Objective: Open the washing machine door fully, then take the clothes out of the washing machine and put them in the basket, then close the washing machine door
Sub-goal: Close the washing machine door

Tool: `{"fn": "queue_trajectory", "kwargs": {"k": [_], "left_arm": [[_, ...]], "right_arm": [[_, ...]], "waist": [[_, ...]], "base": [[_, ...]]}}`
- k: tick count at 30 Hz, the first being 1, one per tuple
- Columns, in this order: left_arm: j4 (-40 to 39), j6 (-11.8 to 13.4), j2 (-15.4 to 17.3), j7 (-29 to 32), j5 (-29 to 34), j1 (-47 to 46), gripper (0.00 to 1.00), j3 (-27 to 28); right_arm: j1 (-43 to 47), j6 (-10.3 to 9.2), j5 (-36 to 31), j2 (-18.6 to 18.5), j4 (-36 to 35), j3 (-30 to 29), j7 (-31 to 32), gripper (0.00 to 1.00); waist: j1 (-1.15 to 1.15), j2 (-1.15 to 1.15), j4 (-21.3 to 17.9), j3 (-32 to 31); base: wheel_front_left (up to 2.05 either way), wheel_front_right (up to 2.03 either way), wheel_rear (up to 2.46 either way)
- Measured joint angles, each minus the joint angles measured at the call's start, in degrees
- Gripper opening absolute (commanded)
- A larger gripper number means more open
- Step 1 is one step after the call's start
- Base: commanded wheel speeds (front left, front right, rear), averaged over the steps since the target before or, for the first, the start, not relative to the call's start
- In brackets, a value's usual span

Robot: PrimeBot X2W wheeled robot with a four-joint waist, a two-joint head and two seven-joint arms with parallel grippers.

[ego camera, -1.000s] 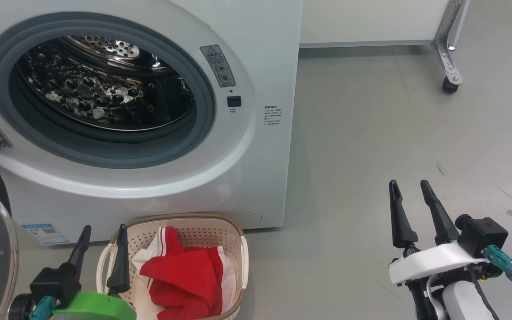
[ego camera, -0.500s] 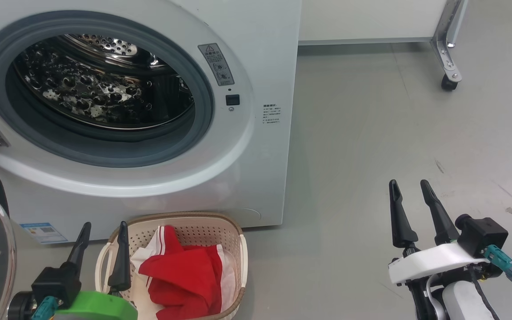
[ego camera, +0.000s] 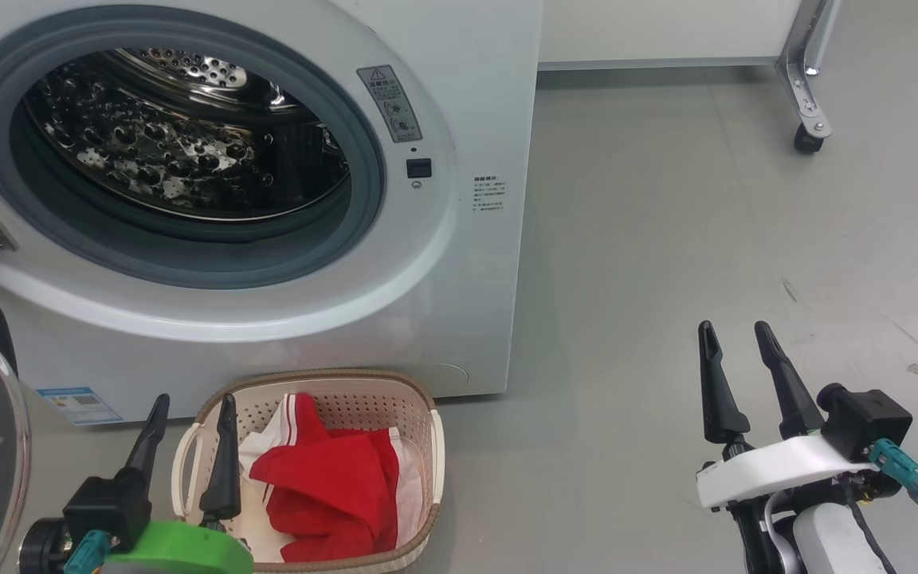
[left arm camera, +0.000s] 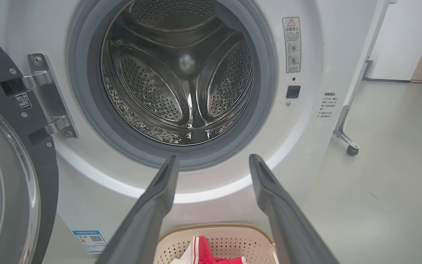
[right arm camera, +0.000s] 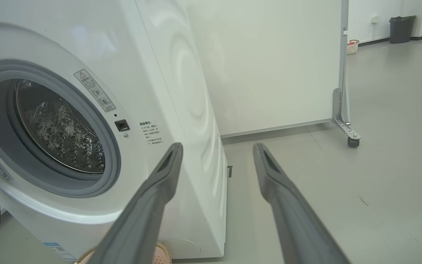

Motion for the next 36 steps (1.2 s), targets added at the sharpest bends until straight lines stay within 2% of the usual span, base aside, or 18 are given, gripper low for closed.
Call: {"fn": "queue_trajectory", "kwargs": {"k": [36], "left_arm": [[-2.0,1.4,0.0,0.0,1.6,0.0,1.00,-1.0]], "right_arm": [[0.0,0.00,0.0,0.1,0.0,-0.1,0.0,1.00]], "waist": [[0.00,0.00,0.3,0.7]], "base": [[-1.07,1.07,0.00]]}}
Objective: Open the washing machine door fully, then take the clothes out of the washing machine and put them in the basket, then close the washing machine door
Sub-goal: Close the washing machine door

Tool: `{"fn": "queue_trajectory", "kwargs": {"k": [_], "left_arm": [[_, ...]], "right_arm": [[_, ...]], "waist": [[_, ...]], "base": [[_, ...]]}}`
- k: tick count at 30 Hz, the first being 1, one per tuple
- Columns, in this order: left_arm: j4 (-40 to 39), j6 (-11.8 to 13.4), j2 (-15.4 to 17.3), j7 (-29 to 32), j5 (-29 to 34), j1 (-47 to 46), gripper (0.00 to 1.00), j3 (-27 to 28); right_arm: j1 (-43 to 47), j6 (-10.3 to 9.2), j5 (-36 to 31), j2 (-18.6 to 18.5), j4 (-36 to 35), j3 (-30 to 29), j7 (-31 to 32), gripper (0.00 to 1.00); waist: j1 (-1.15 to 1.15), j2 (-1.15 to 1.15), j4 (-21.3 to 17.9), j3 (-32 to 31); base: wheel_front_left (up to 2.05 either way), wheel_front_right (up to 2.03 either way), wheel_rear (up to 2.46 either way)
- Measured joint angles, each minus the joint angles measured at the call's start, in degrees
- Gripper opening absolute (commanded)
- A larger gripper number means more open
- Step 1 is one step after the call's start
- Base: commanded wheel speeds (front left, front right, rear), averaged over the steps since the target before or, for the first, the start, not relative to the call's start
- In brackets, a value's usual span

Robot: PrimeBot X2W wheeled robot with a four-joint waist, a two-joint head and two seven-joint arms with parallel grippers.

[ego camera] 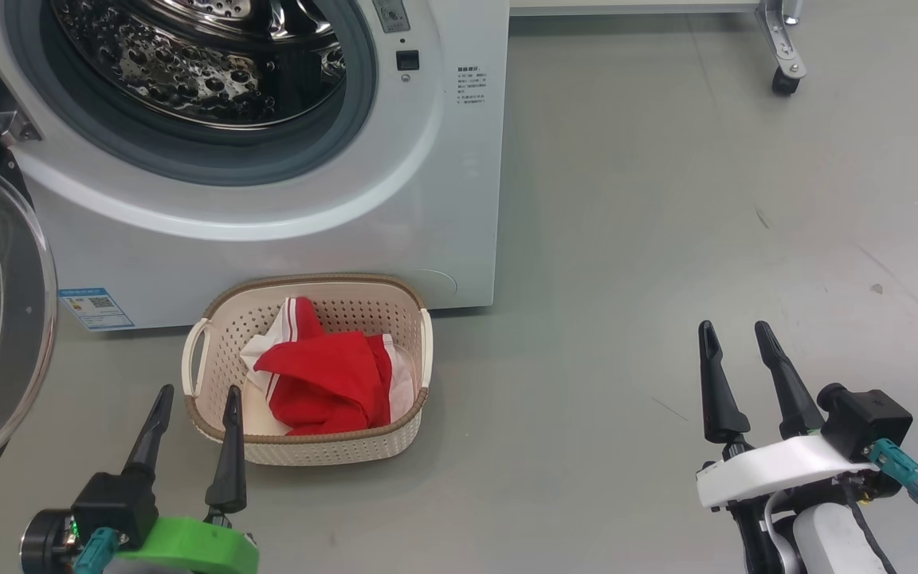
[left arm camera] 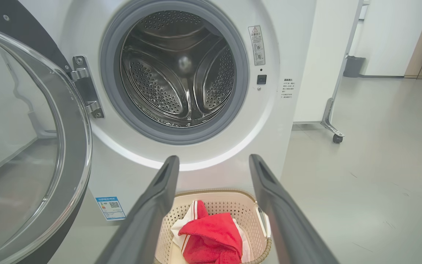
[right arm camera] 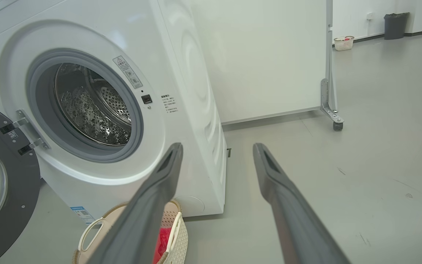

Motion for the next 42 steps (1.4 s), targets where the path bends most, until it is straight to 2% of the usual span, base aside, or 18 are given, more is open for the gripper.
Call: {"fn": "queue_trajectory", "kwargs": {"k": [14,42], "left_arm": [[-0.4,0.0,0.0,0.0,0.0,0.0,1.00,0.0],[-0.6,0.0,0.0,0.0,0.0,0.0,1.00,-0.4]], "right_arm": [[0.0,0.01,0.0,0.1,0.0,0.0,0.0,1.00],[0.0,0.03,0.0,0.1,0.2,0.2,0.0,1.00]], "waist": [[0.00,0.00,0.0,0.3],[0.00,0.00,0.0,0.1]], "base": [[-0.42,0.42,0.00],[-0.01,0.01,0.00]]}}
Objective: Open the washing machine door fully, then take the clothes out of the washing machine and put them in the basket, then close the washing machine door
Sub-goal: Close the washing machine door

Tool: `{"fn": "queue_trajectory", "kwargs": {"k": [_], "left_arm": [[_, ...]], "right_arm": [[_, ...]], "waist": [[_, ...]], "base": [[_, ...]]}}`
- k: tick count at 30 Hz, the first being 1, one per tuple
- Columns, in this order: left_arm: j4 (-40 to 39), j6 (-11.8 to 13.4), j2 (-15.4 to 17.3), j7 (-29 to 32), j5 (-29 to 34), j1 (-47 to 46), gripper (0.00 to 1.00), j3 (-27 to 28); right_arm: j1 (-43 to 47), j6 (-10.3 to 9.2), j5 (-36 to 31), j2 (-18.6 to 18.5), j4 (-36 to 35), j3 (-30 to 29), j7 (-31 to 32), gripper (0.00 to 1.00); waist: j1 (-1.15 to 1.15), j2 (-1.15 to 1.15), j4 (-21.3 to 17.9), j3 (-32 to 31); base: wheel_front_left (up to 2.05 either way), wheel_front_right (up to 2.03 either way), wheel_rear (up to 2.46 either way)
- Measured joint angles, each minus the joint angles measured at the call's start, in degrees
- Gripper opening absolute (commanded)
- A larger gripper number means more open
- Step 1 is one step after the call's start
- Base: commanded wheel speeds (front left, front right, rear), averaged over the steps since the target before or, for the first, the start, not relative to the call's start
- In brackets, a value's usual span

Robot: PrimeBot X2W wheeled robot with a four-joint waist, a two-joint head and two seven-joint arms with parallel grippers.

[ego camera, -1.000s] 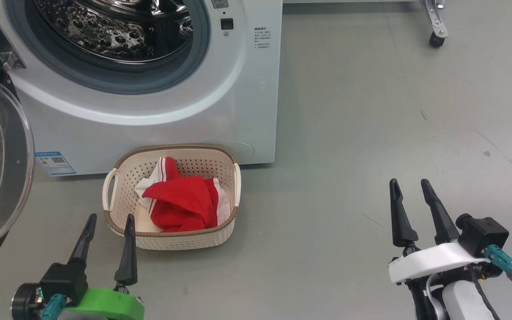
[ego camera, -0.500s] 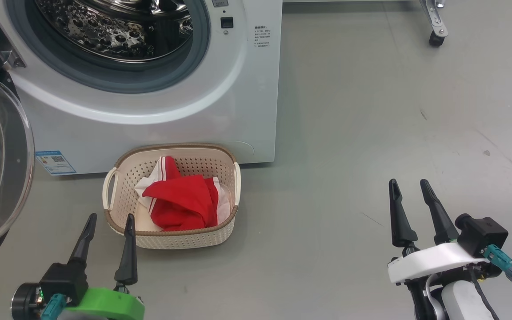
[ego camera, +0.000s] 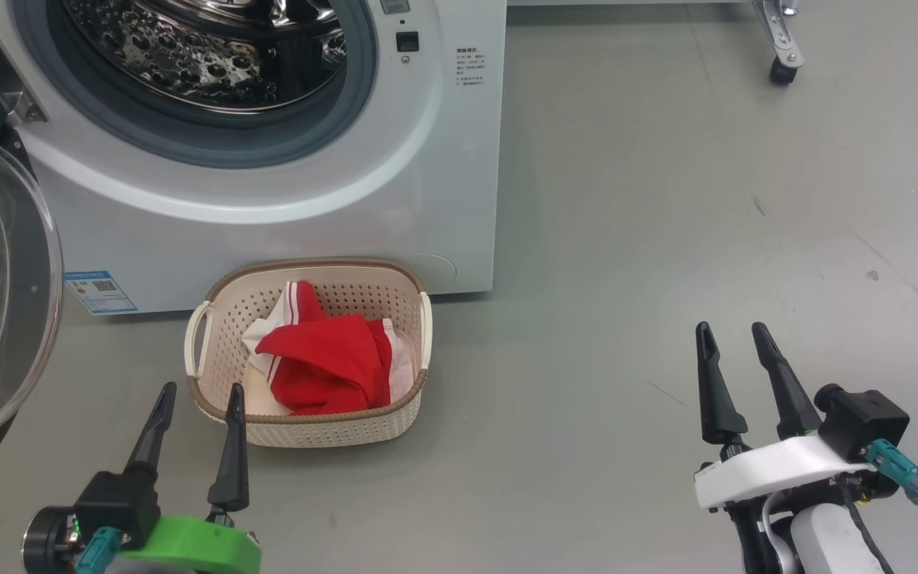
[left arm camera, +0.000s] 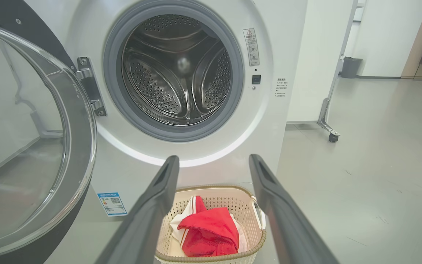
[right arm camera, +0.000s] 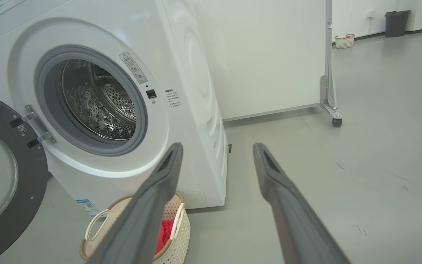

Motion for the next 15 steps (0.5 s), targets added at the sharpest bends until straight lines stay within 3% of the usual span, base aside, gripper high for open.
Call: {"fn": "queue_trajectory", "kwargs": {"k": [15], "left_arm": [[-0.1,0.1,0.0,0.0,0.0,0.0,1.00,-1.4]], "right_arm": [[0.0,0.00,0.0,0.0,-0.6,-1.2,0.0,1.00]], "waist": [[0.00,0.00,2.5,0.3]], "base": [[0.00,0.00,0.00]]}}
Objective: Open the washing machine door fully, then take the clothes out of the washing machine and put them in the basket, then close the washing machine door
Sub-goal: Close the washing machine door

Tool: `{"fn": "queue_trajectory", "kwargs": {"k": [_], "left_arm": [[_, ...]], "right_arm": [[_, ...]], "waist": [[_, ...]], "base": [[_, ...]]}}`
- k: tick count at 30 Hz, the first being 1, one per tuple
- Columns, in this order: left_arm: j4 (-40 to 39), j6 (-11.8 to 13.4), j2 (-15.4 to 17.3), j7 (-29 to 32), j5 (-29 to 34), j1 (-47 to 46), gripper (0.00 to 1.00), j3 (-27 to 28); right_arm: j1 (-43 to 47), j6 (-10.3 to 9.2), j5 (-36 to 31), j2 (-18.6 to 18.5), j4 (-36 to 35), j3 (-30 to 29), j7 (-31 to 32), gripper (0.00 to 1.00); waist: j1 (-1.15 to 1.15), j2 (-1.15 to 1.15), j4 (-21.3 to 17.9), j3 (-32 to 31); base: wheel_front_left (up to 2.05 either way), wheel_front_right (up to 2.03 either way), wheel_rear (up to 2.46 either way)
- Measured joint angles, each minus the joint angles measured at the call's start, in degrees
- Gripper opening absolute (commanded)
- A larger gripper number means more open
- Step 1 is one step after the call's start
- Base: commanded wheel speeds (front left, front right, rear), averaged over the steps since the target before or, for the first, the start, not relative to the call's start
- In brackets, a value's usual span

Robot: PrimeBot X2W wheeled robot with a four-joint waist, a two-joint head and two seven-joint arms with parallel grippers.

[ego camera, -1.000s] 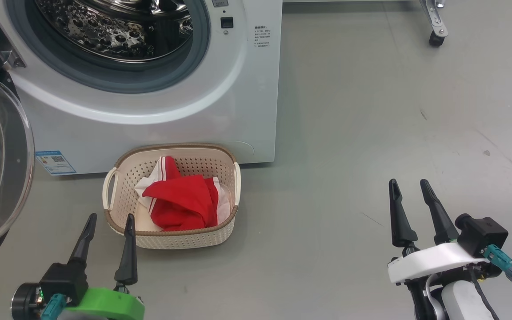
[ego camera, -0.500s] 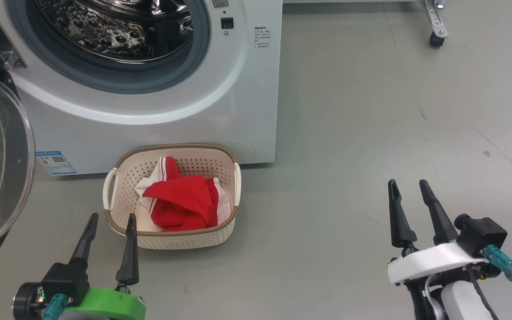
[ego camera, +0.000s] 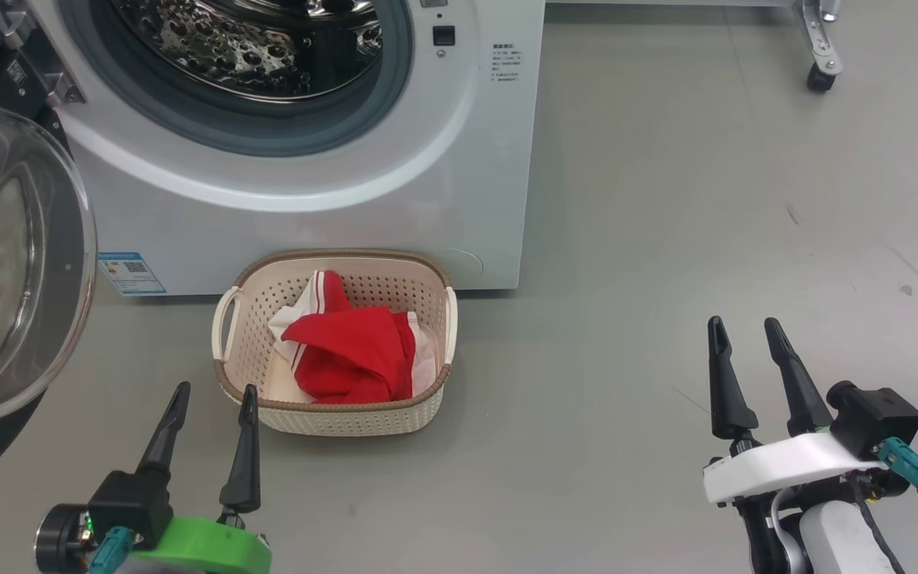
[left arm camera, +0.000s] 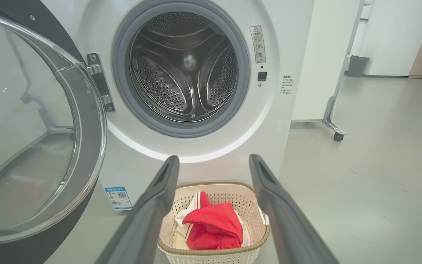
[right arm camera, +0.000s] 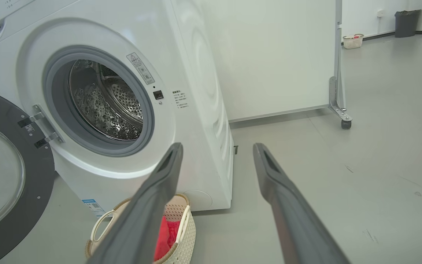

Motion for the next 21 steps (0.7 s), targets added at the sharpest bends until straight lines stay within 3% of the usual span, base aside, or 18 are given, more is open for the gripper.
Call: {"fn": "queue_trajectory", "kwargs": {"k": [21], "left_arm": [[0.7,1.1,0.0,0.0,-0.2,0.6,1.00,-0.9]], "right_arm": [[1.2,0.01,0.0,0.0,-0.2,1.6,0.0,1.00]], "waist": [[0.00,0.00,13.8,-1.5]], "base": [[0.00,0.00,0.00]]}}
